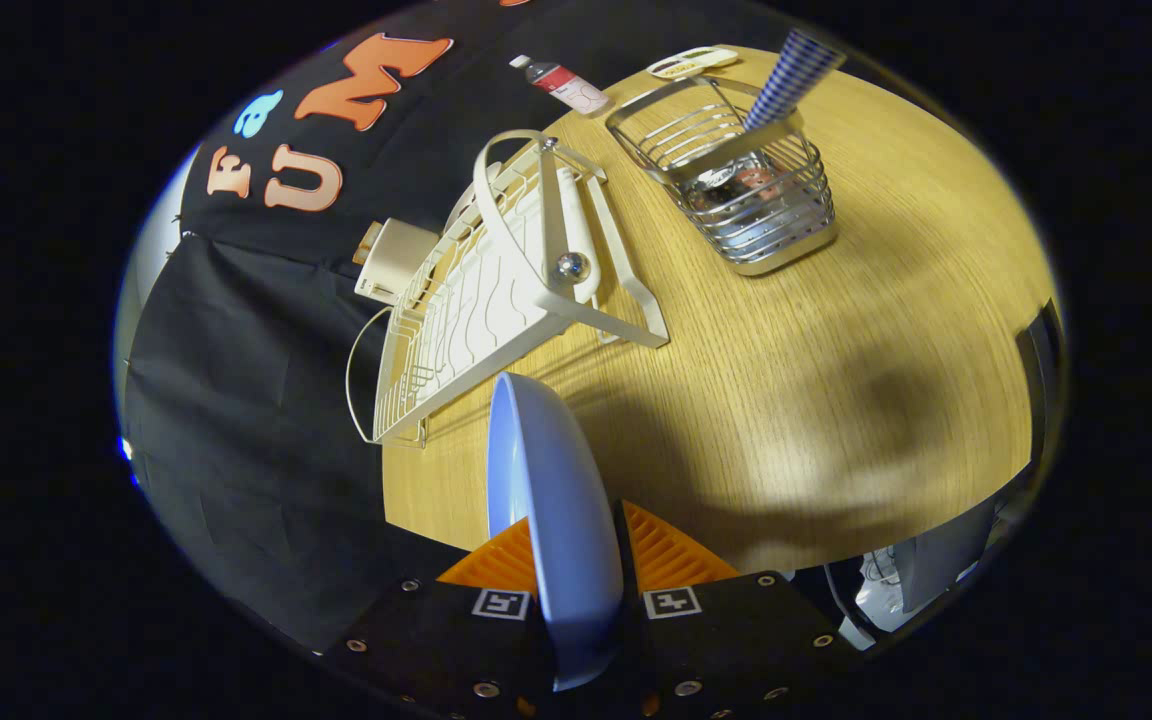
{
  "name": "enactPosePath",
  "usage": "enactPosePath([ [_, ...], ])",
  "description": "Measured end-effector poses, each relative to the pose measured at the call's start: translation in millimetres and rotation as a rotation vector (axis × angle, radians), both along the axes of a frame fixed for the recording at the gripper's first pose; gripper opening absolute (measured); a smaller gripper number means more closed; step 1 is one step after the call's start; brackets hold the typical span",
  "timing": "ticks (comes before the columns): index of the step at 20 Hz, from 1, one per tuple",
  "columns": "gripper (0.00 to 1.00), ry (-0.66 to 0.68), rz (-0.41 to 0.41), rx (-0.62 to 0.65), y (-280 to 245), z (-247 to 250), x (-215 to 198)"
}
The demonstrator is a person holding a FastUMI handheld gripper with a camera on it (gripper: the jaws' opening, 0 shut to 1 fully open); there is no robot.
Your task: Take the plate from the dish rack, then take the spoon from the basket and place it into the plate.
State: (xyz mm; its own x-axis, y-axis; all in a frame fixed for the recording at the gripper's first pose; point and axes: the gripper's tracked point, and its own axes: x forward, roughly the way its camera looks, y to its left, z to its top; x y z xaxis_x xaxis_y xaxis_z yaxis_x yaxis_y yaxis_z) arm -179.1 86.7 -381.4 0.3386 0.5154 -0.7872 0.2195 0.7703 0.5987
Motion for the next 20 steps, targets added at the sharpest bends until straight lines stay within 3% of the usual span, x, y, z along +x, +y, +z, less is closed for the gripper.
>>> enactPosePath([
  [11,0.29,-0.001,-0.097,0.005,16,-17,12],
  [13,0.36,-0.015,-0.089,-0.057,11,-22,16],
  [16,0.58,-0.057,-0.089,-0.111,0,-15,25],
  [20,0.70,-0.116,-0.097,-0.126,-11,0,38],
])
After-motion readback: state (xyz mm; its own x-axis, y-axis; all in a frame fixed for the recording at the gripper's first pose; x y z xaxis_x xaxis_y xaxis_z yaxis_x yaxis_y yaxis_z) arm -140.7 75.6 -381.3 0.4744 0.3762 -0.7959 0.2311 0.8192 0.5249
